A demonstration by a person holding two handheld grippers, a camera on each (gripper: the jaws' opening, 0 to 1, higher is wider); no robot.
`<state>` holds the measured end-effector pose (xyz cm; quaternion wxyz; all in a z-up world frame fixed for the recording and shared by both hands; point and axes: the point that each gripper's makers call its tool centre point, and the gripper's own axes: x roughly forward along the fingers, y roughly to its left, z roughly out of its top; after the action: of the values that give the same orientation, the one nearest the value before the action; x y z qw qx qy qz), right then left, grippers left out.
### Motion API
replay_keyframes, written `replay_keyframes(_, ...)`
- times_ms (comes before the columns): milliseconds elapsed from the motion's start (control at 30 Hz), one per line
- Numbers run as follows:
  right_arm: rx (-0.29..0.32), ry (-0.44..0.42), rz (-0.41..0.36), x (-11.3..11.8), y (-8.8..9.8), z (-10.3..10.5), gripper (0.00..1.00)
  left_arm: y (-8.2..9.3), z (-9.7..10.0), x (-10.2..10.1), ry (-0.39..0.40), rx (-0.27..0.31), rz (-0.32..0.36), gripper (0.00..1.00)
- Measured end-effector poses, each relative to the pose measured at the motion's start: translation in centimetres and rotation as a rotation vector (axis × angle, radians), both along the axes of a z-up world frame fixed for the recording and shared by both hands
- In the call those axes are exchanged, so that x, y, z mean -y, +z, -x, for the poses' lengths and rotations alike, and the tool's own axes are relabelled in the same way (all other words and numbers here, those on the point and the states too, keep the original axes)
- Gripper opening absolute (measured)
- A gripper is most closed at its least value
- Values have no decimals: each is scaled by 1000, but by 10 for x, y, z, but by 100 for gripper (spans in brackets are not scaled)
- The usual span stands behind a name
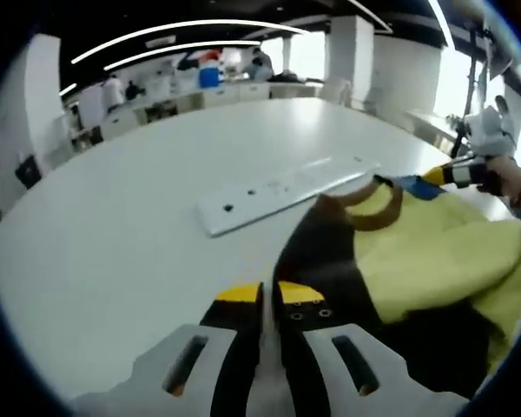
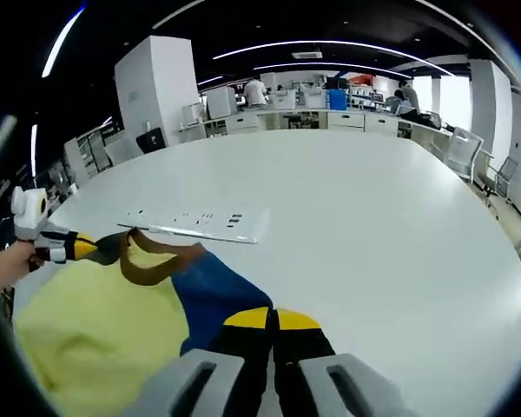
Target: Fold the garment on the visible template until the final outline fits inside the template.
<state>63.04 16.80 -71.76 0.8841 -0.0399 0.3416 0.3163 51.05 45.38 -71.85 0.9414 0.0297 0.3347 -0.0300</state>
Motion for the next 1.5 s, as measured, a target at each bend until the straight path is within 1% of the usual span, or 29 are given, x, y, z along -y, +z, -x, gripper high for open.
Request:
replay_keyframes(33,-5,-11,-9,0,1,0,0,3,-1,-2,-10,9,-33,15)
replay_keyframes(100,11,-19,-14,0,7,-1,1,8,-2,-3,-8,23,-22,22)
replay_keyframes(133,19,-18,-11,-1,10,-1,5,12,-4,-7,17,40,4,25)
replay_keyframes(167,28,-19,-9,-1,14,0,8,18,-5,-6,38,68,43,28)
replay_keyframes(200,36,-23,-12,-1,17,0,12,22,-4,-4,46,79,73,32)
replay_keyframes(233,40,-27,-14,-1,21,0,17,25,-2,-5,61,83,93,34)
replay_keyframes(300,37,-38,-20,1,26,2,24,29,0,-12,70,87,95,37)
replay_keyframes(367,30,-41,-25,1,30,7,30,36,6,-11,84,98,114,41)
replay_keyframes(433,17,-27,-24,0,33,14,36,42,12,-9,87,105,118,46)
replay_keyframes(467,7,-19,-20,0,34,18,38,45,13,-12,96,116,110,49)
replay_keyframes(500,5,-11,-22,0,36,22,40,48,16,-11,92,128,109,54)
replay_keyframes(567,-3,4,-35,-2,40,29,45,54,22,-8,88,141,115,58)
replay_keyframes(700,-7,16,-55,-4,50,42,55,62,33,0,86,158,162,67)
replay_keyframes(800,-11,38,-64,-6,55,56,59,67,42,8,83,175,186,73)
replay_keyframes(900,-20,57,-72,-8,58,66,64,70,51,19,59,175,186,77)
replay_keyframes(967,-31,72,-75,-8,59,75,66,73,60,24,53,171,178,79)
replay_keyframes(1033,-30,89,-66,-6,61,84,68,75,66,30,32,192,173,83)
replay_keyframes(1100,-32,101,-71,-6,63,93,69,73,76,37,11,171,163,83)
replay_keyframes(1167,-37,107,-78,-4,64,100,69,73,83,41,6,176,165,83)
replay_keyframes(1233,-40,111,-81,-1,65,108,69,74,88,46,0,183,184,83)
replay_keyframes(1367,-49,119,-83,3,64,123,70,74,98,53,-13,178,197,82)
replay_keyframes(1500,-56,129,-80,6,60,137,69,75,111,64,-20,190,205,80)
